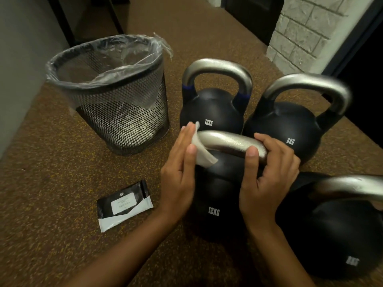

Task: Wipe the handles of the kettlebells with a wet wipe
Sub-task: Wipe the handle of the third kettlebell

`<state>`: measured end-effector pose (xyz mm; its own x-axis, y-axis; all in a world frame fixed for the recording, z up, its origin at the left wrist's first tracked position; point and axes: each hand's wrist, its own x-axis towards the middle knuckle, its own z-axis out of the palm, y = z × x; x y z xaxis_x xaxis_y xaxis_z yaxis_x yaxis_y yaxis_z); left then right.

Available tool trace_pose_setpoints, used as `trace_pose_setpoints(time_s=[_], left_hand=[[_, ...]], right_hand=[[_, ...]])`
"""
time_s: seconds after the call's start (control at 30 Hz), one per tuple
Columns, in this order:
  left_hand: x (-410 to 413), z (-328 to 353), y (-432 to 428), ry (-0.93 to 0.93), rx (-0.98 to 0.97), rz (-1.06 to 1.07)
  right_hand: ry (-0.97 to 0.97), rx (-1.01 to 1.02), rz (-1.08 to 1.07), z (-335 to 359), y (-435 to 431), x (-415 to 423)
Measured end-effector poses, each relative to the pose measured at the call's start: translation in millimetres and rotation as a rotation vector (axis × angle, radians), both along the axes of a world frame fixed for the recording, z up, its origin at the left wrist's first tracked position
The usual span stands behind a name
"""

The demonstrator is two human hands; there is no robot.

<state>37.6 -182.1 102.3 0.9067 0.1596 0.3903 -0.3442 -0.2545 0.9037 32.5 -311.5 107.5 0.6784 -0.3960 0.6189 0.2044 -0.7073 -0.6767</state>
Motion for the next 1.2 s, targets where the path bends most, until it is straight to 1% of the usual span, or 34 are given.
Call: trace_pose_setpoints(time_s=[0.07, 0.13, 0.27, 0.33, 0.4, 0.47, 0.53, 0.63, 0.7, 0.77, 0.9, 1.0, 1.1, 1.17, 1.2], left_hand=[[0, -2, -1, -0.069, 0.101, -0.036], [-1, -12, 5, -0.101, 0.149, -0.057], [3, -23, 19, -0.083, 0.089, -0.006], [5, -14, 15, -0.116, 0.12, 0.011], [6, -4, 8, -0.175, 0.173, -0.003], [6, -2, 4, -0.21, 0.186, -0.022], [5, -7, 4, -0.186, 0.116, -0.016], [1, -10, 5, -0.087, -0.026, 0.045], [0, -8, 3, -0.07, -0.061, 0.042], [2, -2, 0, -0.11, 0.009, 0.022], [8, 14, -6, -0.288, 0.344, -0.072], [11, 24, -12, -0.329, 0.49, -0.153], [12, 29, -4, -0.327, 0.526, -0.165], [15, 30, 5, -0.262, 0.431, -0.114], [17, 29, 9, -0.197, 0.362, -0.072]], right_hand=[[0.002, -0.004, 0.002, 0, 0, 0], [0.003, -0.006, 0.009, 0, -1, 0], [-0.001, -0.008, 0.013, 0, -2, -1], [-0.008, -0.012, 0.011, -1, -2, 0], [-0.011, -0.014, 0.007, -1, -1, 0], [-0.008, -0.016, 0.008, -1, -1, 0], [-0.005, -0.013, 0.011, -1, -1, 0], [-0.004, -0.013, 0.014, -1, -2, 0], [-0.006, -0.013, 0.013, 0, -2, 0], [-0.007, -0.008, 0.01, 0, -2, 0], [-0.007, -0.007, 0.006, -1, 0, 1], [-0.009, -0.012, 0.007, -2, -1, 1], [-0.002, -0.019, 0.012, -1, -2, 0], [0.003, -0.017, 0.016, -1, -3, 0], [0.004, -0.017, 0.016, 0, -2, 0]])
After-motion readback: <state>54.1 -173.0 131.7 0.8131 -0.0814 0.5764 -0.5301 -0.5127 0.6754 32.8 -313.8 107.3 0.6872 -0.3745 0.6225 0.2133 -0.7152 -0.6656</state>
